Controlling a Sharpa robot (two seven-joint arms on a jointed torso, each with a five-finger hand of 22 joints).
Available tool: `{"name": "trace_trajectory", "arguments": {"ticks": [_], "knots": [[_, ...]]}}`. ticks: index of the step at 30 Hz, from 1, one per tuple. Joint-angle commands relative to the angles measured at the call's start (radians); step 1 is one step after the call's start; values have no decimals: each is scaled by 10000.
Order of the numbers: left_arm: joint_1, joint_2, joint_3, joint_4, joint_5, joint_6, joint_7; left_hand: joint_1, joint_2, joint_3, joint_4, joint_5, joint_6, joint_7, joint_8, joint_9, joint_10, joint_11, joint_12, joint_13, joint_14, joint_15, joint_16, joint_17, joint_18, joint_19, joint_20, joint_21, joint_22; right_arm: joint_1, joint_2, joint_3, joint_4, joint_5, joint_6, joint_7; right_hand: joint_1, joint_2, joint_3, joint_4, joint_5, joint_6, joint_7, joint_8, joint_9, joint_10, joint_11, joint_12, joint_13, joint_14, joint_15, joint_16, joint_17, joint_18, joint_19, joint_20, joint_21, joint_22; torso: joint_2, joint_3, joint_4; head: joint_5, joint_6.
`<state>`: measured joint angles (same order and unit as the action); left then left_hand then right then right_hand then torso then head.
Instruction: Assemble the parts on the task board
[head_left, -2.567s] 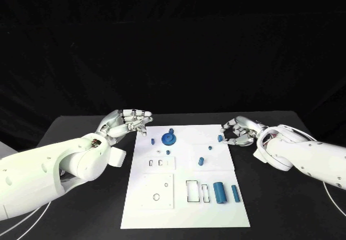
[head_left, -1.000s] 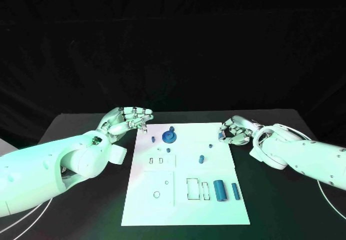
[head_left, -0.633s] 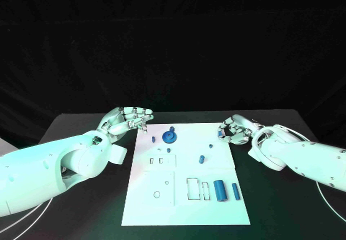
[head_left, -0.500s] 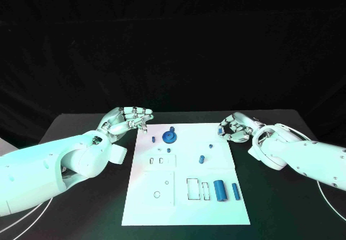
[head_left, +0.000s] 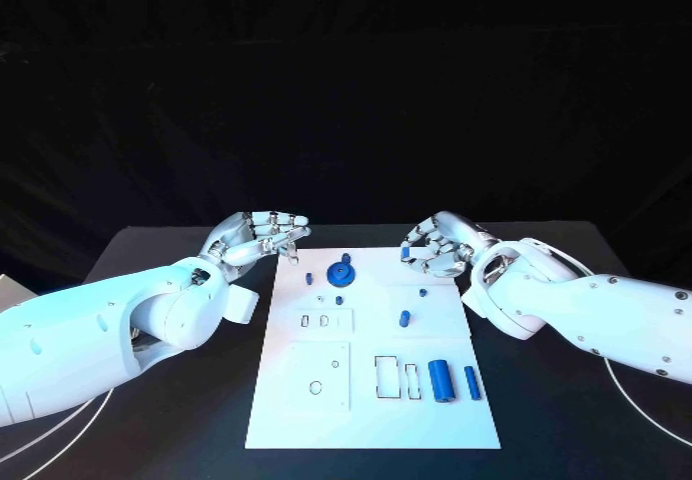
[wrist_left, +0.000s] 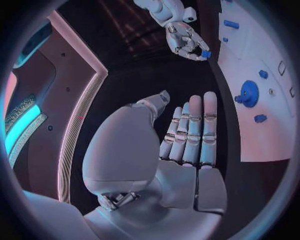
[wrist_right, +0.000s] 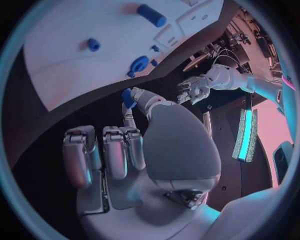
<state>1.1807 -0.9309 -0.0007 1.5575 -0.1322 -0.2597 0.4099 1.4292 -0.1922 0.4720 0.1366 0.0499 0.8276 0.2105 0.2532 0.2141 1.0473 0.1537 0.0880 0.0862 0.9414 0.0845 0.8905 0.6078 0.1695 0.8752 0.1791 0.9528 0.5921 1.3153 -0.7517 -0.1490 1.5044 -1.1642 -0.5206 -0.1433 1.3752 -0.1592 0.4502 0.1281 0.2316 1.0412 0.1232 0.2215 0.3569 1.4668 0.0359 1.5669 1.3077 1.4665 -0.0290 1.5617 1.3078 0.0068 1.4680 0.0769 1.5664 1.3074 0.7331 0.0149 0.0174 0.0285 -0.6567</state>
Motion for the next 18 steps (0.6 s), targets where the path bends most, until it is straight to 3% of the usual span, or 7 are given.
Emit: {"name": "trace_trajectory", "arguments": {"ticks": [1,10,18], "knots": [[-1,88,1,-55,17,149,36,-5,3,73,-12,10,-51,15,-45,12,-73,5,-38,-5,-63,12,42,-9,139,-74,12,35,9,-118,419,-32,231,-672,-252,-997,-47,102,48,15,38,96,-144,102,208,1040,-56,39,2631,982,-82,10,2356,-68,1028,-57,44,2634,-74,-19,10,93,-71],[-4,207,-5,-167,19,136,6,-5,3,73,-12,10,-51,15,-45,12,-73,5,-38,-5,-63,12,42,-9,139,-74,12,35,9,-514,1378,-111,294,-1368,-361,-1704,-70,95,48,17,42,76,-143,101,212,1040,-55,39,2631,976,-78,2,2331,-68,1028,-56,44,2634,-130,-69,65,210,-208],[-4,209,-7,-186,17,147,-50,-17,6,78,-8,10,-45,13,-41,17,-67,4,-32,-2,-63,14,47,-12,139,-86,15,48,16,-970,1876,-157,241,-1939,-247,-2015,-81,82,58,1,49,26,-134,88,212,1040,-52,39,2631,969,-73,-8,2300,-68,1028,-54,44,2634,-115,-56,44,276,-298]]}}
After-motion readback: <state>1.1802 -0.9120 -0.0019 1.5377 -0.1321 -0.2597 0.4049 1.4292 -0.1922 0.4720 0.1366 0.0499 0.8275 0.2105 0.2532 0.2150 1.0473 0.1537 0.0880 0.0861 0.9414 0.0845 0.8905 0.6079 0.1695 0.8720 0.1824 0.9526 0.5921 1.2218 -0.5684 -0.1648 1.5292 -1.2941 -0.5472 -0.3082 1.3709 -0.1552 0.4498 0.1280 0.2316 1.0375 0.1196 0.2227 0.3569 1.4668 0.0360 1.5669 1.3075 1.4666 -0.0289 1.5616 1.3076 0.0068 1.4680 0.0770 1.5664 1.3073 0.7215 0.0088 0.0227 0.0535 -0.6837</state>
